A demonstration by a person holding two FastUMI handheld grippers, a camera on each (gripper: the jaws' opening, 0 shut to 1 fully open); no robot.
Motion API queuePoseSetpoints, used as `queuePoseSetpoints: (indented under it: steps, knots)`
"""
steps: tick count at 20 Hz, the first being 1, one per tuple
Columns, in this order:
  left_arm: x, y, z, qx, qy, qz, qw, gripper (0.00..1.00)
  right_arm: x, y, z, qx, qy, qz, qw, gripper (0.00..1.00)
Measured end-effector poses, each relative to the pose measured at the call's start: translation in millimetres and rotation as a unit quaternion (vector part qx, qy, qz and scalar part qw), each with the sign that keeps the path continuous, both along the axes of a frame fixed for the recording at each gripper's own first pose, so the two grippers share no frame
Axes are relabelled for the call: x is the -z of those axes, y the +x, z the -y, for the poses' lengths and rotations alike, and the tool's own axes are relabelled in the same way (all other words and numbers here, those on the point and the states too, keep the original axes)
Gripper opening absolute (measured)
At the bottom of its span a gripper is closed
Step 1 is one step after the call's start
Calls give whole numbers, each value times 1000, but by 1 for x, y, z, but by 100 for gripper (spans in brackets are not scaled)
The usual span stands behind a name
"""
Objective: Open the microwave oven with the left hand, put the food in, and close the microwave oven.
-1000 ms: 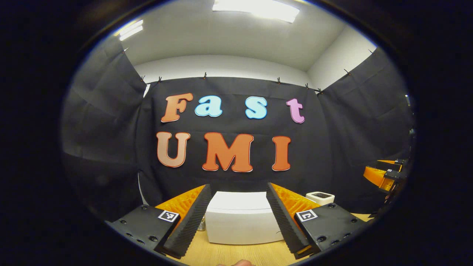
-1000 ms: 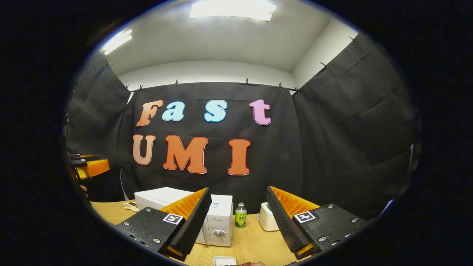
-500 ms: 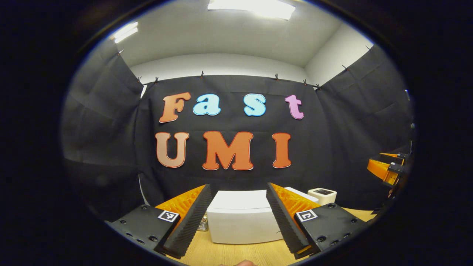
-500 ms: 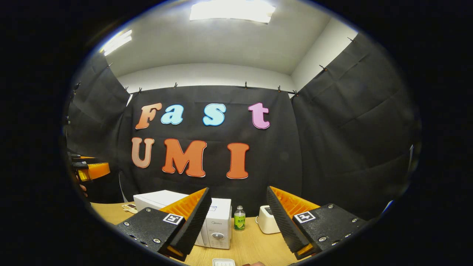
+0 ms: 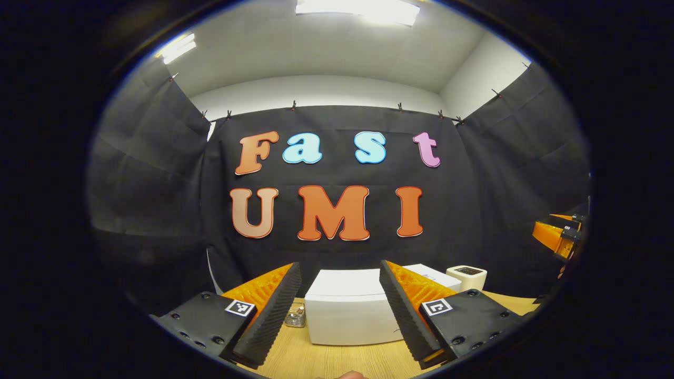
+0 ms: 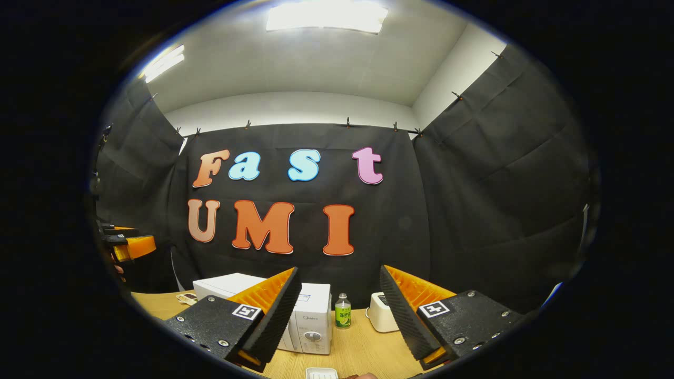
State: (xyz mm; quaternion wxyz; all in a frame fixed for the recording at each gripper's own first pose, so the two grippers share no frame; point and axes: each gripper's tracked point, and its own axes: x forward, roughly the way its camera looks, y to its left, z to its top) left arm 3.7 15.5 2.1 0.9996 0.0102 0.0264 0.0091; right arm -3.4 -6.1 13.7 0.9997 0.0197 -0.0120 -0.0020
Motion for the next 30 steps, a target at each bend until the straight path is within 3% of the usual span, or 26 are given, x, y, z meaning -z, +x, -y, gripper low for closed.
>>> queuePoseSetpoints:
  steps: [7,16,25,30]
  knots:
    - [5,-3,17,2,-15,-16,1000,99,20,-7,10,-3,-14,-26,1000,93]
    - [39,2,106,68,-38,-32,996,97,49,-17,41,11,-13,-51,999,93]
    - [127,29,197,114,-19,-73,991,98,81,-24,75,18,-4,-72,997,93]
    - [190,62,220,101,6,-108,989,99,95,-22,90,18,-2,-78,997,93]
